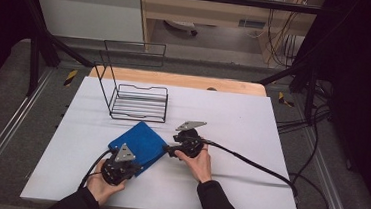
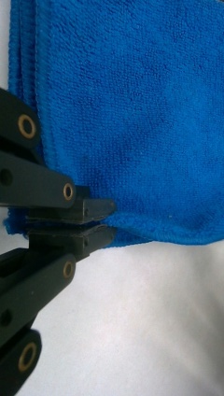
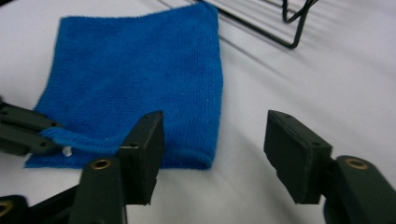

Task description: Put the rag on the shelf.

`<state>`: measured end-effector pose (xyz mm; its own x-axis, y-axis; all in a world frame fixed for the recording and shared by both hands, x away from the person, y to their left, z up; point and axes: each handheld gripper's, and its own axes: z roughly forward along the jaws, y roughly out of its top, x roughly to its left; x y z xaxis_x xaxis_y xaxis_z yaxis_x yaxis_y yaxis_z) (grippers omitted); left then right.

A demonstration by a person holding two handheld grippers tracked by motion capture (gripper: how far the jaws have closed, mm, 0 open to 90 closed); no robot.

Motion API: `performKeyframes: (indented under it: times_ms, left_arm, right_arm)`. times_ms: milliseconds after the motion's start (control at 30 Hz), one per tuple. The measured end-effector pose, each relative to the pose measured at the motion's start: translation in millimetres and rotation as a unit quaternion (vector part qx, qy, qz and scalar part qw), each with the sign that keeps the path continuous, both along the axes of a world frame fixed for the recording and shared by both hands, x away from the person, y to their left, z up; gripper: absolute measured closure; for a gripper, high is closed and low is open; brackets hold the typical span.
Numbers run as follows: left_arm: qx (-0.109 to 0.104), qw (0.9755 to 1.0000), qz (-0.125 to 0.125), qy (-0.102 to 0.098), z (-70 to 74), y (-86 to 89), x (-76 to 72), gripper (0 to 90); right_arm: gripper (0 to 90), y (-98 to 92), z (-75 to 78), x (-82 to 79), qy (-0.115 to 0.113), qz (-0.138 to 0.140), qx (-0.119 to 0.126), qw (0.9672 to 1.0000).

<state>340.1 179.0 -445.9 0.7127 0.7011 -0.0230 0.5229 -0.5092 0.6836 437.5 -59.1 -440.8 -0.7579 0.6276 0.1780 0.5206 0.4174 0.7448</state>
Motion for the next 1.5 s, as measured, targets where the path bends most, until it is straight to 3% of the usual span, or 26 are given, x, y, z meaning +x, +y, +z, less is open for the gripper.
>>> performKeyframes:
  times_ms: [67,133,300,400,500,600,733,767,933,1167,1267,1333,1367,1433,1500]
  left_arm:
    - [-0.003,1.0000,-0.001,0.000,-0.1,0.4,0.3,86.4]
    - [-0.007,1.0000,-0.003,0.001,-0.1,0.7,1.0,86.3]
    - [-0.020,0.9998,-0.006,-0.001,-1.1,1.0,3.1,85.7]
    - [-0.030,0.9995,-0.005,0.002,-0.2,2.8,3.4,83.9]
    - [-0.054,0.9985,0.003,0.007,4.5,7.6,3.6,71.4]
    - [-0.073,0.9973,0.011,0.004,11.6,17.3,2.7,57.0]
    - [-0.095,0.9952,0.022,-0.001,20.0,35.8,0.0,43.4]
    - [-0.098,0.9948,0.026,-0.004,21.9,41.0,-0.3,38.8]
    - [-0.116,0.9917,0.055,-0.008,25.3,62.4,5.4,32.7]
    - [-0.106,0.9923,0.063,-0.011,24.2,68.7,8.3,30.1]
    - [-0.102,0.9927,0.063,-0.017,25.2,68.7,8.8,28.5]
    - [-0.103,0.9926,0.060,-0.018,25.1,68.4,9.2,26.4]
    - [-0.102,0.9929,0.058,-0.019,25.2,68.3,9.4,25.3]
    - [-0.098,0.9935,0.053,-0.020,24.8,68.1,10.1,23.0]
    - [-0.096,0.9940,0.048,-0.020,24.2,67.7,11.4,19.6]
  right_arm:
    - [50.2,2.7,-5.2,4.5,0.006,0.001,0.007,1.0000]
    - [56.7,3.3,-11.4,8.7,0.013,0.005,-0.004,0.9999]
    - [63.2,5.2,-15.1,8.3,0.012,0.011,0.003,0.9999]
    - [75.3,5.8,-16.0,7.6,0.015,0.023,0.008,0.9996]
    - [85.4,5.5,-15.1,4.9,0.010,0.029,0.007,0.9995]
    - [87.3,3.8,-11.4,2.9,0.013,0.024,0.003,0.9996]
    - [87.8,0.7,-4.2,-5.5,0.027,0.008,-0.004,0.9996]
    - [87.8,-0.2,0.4,-12.5,0.032,-0.007,-0.004,0.9994]
    - [87.9,-1.3,6.7,-25.9,0.042,-0.033,-0.006,0.9986]
    - [87.8,-12.9,7.1,-48.2,0.054,-0.066,0.002,0.9964]
    - [86.9,-21.1,0.4,-59.7,0.058,-0.070,0.010,0.9958]
    - [82.1,-24.5,-3.6,-64.9,0.045,-0.069,0.009,0.9966]
    - [74.6,-25.7,-3.9,-65.5,0.037,-0.069,0.008,0.9969]
    - [66.2,-28.2,-0.6,-62.3,0.001,-0.067,0.002,0.9977]
    - [54.8,-29.0,3.8,-54.0,-0.018,-0.064,0.020,0.9976]
